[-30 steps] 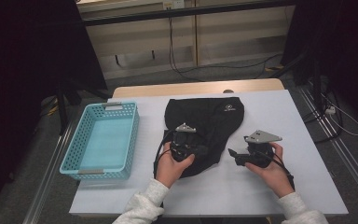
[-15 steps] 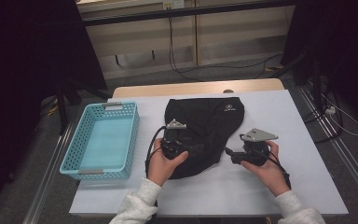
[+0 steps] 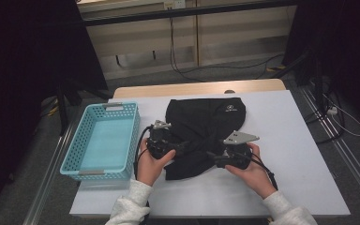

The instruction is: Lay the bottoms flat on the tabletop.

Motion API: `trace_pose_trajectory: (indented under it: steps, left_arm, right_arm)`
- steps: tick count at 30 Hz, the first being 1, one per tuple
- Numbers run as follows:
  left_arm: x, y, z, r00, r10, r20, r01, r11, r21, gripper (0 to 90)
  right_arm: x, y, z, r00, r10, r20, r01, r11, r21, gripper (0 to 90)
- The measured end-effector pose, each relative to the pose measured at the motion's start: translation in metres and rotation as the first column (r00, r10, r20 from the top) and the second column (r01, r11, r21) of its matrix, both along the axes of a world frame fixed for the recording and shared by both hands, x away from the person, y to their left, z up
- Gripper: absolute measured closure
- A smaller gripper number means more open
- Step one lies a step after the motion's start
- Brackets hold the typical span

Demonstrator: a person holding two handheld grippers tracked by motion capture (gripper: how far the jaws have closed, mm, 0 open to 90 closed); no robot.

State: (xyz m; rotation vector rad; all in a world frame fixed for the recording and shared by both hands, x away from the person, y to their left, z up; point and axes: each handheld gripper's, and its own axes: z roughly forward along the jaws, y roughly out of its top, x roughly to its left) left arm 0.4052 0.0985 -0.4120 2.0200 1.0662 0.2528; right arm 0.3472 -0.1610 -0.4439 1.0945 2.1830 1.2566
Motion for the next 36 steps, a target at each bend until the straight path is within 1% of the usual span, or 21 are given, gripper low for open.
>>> trace_pose_trajectory:
  steps: [3,5,6,7,8,10,11,13,15,16,19,20,21,23,24,26,27,30,34,35,36]
  left_arm:
    - [0.001,0.003,-0.001,0.9999,0.011,0.002,-0.011,0.9999,0.004,20.0]
    - [0.001,0.004,-0.002,0.9999,0.015,0.001,-0.015,0.9999,0.006,20.0]
    - [0.001,0.004,-0.002,0.9999,0.013,0.001,-0.013,0.9999,0.008,20.0]
    - [0.001,0.004,-0.003,0.9999,0.013,0.007,-0.013,0.9999,0.008,20.0]
    - [0.000,0.003,-0.003,0.9999,0.012,0.012,-0.012,0.9999,0.006,20.0]
    - [0.001,0.002,-0.005,1.0000,0.004,0.003,-0.004,0.9999,0.010,20.0]
    - [0.001,0.001,-0.005,1.0000,0.000,0.005,0.000,0.9998,0.018,20.0]
    - [0.001,0.002,-0.006,1.0000,0.004,0.002,-0.004,0.9998,0.017,20.0]
    - [0.002,0.002,-0.006,1.0000,0.007,0.006,-0.007,0.9998,0.018,19.5]
    - [0.002,0.003,-0.006,0.9999,0.009,0.005,-0.009,0.9998,0.016,19.5]
    - [0.003,0.003,-0.007,1.0000,-0.004,0.002,0.004,0.9997,0.025,19.5]
    - [0.003,0.003,-0.008,1.0000,-0.001,-0.001,0.001,0.9998,0.021,19.4]
    - [0.003,0.003,-0.008,1.0000,-0.002,-0.006,0.002,0.9997,0.025,19.4]
    - [0.003,0.002,-0.009,0.9999,0.002,-0.010,-0.002,0.9999,0.015,18.7]
    - [0.003,0.002,-0.009,1.0000,0.000,-0.010,0.000,0.9999,0.012,18.6]
    - [0.002,0.001,-0.009,0.9999,-0.002,-0.011,0.002,1.0000,0.003,18.2]
    - [0.002,0.001,-0.009,1.0000,-0.004,-0.007,0.004,1.0000,0.005,18.2]
    - [0.002,0.000,-0.009,0.9999,-0.003,-0.014,0.003,1.0000,-0.002,18.2]
    - [0.003,0.000,-0.010,0.9998,-0.008,-0.020,0.008,1.0000,-0.002,17.7]
    - [0.004,0.000,-0.010,0.9998,-0.008,-0.020,0.008,1.0000,-0.001,17.7]
    - [0.004,-0.001,-0.010,0.9997,-0.009,-0.021,0.009,1.0000,-0.001,17.7]
  right_arm:
    - [0.001,0.005,0.003,1.0000,0.002,0.005,-0.003,1.000,0.026,37.1]
    - [0.001,0.007,0.005,0.9999,0.006,0.012,-0.006,1.000,0.028,38.6]
    - [0.002,0.007,0.005,0.9999,-0.004,0.013,0.003,1.000,0.029,38.6]
    - [0.003,0.008,0.005,0.9999,-0.011,0.007,0.010,0.999,0.040,39.1]
    - [0.003,0.008,0.004,0.9998,-0.017,0.004,0.017,0.999,0.051,41.3]
    - [0.004,0.008,0.004,0.9991,-0.043,0.002,0.043,0.997,0.069,47.3]
    - [0.005,0.009,0.003,0.9990,-0.044,0.003,0.044,0.997,0.068,49.6]
    - [0.005,0.012,0.000,0.9990,-0.045,-0.004,0.045,0.998,0.032,58.7]
    - [0.005,0.012,-0.003,0.9994,-0.020,-0.027,0.021,1.000,0.018,69.7]
    - [0.005,0.012,-0.005,0.9993,-0.024,-0.028,0.024,1.000,-0.002,73.8]
    - [0.004,0.008,-0.007,0.9992,-0.015,-0.037,0.014,1.000,-0.015,86.0]
    - [0.004,0.006,-0.008,0.9991,-0.010,-0.042,0.010,1.000,-0.015,88.9]
    - [0.004,0.004,-0.008,0.9988,-0.005,-0.048,0.005,1.000,-0.016,89.9]
    - [0.005,0.000,-0.009,0.9985,-0.008,-0.055,0.007,1.000,-0.015,90.0]
    - [0.004,-0.002,-0.009,0.9984,0.000,-0.057,-0.001,1.000,-0.020,90.0]
    - [0.001,-0.005,-0.008,0.9987,0.004,-0.051,-0.006,0.999,-0.039,90.0]
    - [-0.001,-0.008,-0.008,0.9984,0.009,-0.056,-0.011,0.999,-0.037,90.0]
    - [-0.007,-0.020,-0.008,0.9977,0.005,-0.067,-0.009,0.999,-0.047,90.0]
    - [-0.012,-0.042,-0.008,0.9953,-0.032,-0.091,0.030,0.999,-0.019,90.0]
    - [-0.014,-0.047,-0.008,0.9946,-0.039,-0.096,0.038,0.999,-0.015,90.0]
    - [-0.016,-0.052,-0.009,0.9940,-0.044,-0.100,0.042,0.999,-0.022,90.0]
